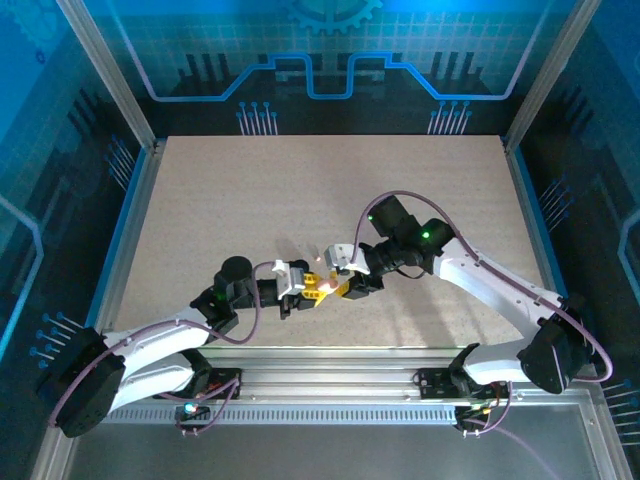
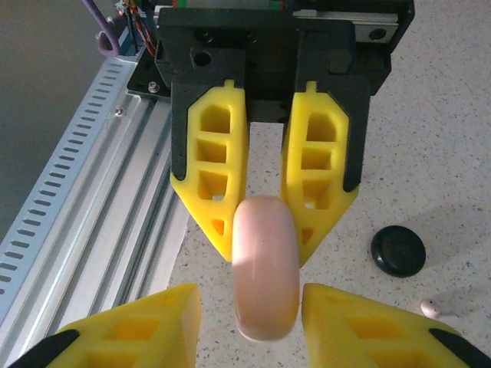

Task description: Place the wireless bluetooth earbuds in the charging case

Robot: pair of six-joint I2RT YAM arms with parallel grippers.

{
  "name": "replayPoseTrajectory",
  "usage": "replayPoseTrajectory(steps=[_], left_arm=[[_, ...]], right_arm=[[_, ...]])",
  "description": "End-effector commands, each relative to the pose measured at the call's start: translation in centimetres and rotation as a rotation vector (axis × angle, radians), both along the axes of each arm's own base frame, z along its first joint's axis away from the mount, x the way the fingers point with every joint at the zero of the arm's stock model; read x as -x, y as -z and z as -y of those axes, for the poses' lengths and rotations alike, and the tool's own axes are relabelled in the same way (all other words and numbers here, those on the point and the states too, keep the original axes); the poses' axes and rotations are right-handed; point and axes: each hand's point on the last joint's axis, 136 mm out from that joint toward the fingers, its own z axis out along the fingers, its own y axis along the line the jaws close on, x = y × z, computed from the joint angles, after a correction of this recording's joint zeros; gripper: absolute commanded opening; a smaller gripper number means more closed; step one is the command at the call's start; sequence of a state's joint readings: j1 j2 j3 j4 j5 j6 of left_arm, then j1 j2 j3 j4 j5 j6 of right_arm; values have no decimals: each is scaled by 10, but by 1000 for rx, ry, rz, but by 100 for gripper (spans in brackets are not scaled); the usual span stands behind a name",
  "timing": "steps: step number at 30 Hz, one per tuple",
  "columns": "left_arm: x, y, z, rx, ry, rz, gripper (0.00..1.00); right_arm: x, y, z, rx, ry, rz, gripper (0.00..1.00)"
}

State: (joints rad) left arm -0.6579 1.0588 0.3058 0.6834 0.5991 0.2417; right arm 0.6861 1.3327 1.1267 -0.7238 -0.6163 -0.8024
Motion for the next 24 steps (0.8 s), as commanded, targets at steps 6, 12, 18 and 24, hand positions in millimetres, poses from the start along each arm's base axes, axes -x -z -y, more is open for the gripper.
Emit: replayPoseTrajectory(steps=[6,12,18,24], left_arm=[[8,-19,3,56,40,33,20],[5,-15,2,39,22,32,35],[4,-12,3,29,23,26,40],[4,-14,5,32,36,20,41]], right_arm=[[3,-3,-3,-16,-27,-54,29],[1,-10,-1,-25,-18,-41,21],[1,-14,-2,-35,-18,-38,20],[1,-17,-6,-40,-22,-43,20]])
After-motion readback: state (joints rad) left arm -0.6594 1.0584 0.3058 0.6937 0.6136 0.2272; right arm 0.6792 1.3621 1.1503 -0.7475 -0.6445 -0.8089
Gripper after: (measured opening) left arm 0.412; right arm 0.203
